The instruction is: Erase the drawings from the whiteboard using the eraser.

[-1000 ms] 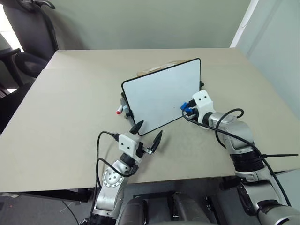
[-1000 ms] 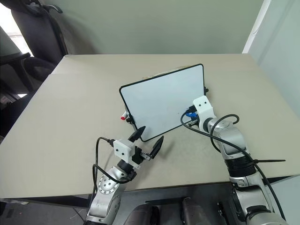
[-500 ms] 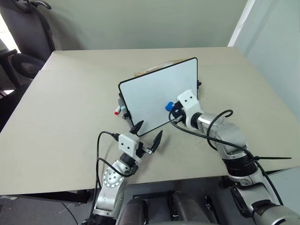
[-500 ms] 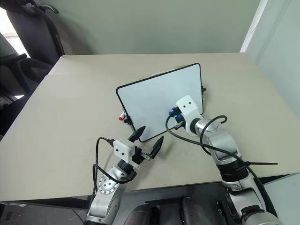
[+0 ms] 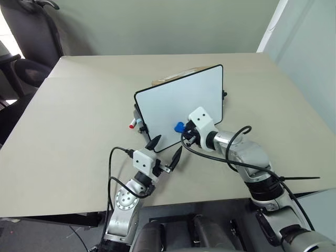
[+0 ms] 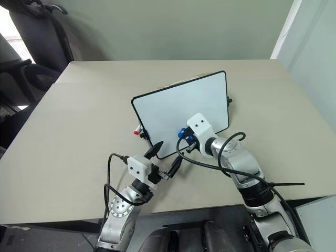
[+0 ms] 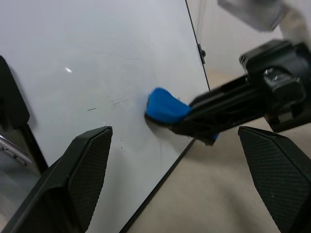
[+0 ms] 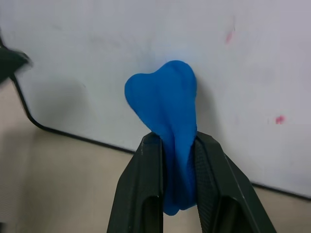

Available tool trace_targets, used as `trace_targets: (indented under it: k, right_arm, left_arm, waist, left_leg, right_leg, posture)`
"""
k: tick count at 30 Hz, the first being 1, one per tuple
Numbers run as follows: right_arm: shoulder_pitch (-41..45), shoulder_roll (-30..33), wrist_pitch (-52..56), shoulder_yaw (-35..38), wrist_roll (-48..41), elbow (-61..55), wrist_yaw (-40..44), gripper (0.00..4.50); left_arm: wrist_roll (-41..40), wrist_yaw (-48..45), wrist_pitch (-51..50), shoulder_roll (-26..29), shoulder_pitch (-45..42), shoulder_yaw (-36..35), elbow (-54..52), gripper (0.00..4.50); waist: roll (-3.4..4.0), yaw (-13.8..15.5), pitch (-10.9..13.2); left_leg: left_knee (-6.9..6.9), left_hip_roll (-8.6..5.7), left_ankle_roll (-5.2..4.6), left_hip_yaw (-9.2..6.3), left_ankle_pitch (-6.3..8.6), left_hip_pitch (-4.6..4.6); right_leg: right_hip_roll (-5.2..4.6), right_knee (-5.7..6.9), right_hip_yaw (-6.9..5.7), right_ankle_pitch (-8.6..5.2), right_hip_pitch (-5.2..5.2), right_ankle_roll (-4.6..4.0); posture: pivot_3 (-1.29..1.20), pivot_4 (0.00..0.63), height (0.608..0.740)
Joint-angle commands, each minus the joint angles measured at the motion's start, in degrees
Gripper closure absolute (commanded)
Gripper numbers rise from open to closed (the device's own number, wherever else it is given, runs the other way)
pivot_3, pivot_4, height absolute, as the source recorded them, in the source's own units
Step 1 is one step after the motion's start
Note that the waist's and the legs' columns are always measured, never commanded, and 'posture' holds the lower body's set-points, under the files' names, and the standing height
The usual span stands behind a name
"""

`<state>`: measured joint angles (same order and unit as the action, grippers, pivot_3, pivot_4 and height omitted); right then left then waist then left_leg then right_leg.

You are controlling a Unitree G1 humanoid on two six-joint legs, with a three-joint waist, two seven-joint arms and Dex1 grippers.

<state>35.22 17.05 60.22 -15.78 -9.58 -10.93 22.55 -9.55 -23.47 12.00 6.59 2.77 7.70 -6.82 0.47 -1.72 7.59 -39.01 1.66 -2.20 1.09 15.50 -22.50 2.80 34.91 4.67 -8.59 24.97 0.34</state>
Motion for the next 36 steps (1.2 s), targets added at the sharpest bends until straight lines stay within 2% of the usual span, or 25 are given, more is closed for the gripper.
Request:
trace_targets:
  k: [1,10,22,36]
  right_arm:
    - [1.5,1.4,0.6,5.0,2.4,4.0,-3.8,4.01]
    - [2.7,1.3,-2.1,9.4,2.8,5.1,-6.0,4.01]
    - [2.1,-3.5,-2.0,1.5,1.6,-0.9,-3.3,4.01]
    - [3.9,-5.7,-5.2,1.8,-0.1,-4.7,-0.6,4.01]
  left_arm:
    - [-0.2,0.0,0.8,0.1,-0.4,-0.2,-1.2,0.0]
    - [-0.5,-0.2,0.6,0.7,-0.4,-0.6,-1.4,0.0]
    - [-0.6,-0.2,0.5,1.0,-0.8,-0.7,-1.4,0.0]
    - [-1.0,-0.5,0.3,1.4,-0.6,-1.1,-2.0,0.0]
  waist:
    - [0.0,0.1,0.0]
    - [0.0,0.1,0.0]
    - [0.0,-0.7,0.0]
    - [0.0,-0.9,0.0]
  left_leg:
    - [-0.04,0.0,-0.03,0.0,-0.02,0.02]
    - [0.0,0.0,-0.03,0.0,-0.1,0.02]
    - [0.06,0.0,0.04,0.01,-0.05,-0.09]
    - [0.12,0.0,0.04,0.01,-0.05,-0.06]
  right_leg:
    - [0.0,0.0,0.0,0.02,0.01,0.01]
    - [-0.01,0.02,0.01,0.22,0.0,-0.03]
    - [0.01,0.04,0.01,0.19,0.21,-0.07]
    - [0.04,0.06,0.0,0.25,0.32,-0.12]
  posture:
    - [0.0,0.15,0.74]
    - [0.0,0.15,0.74]
    - [0.0,0.15,0.74]
    - [0.0,0.15,0.74]
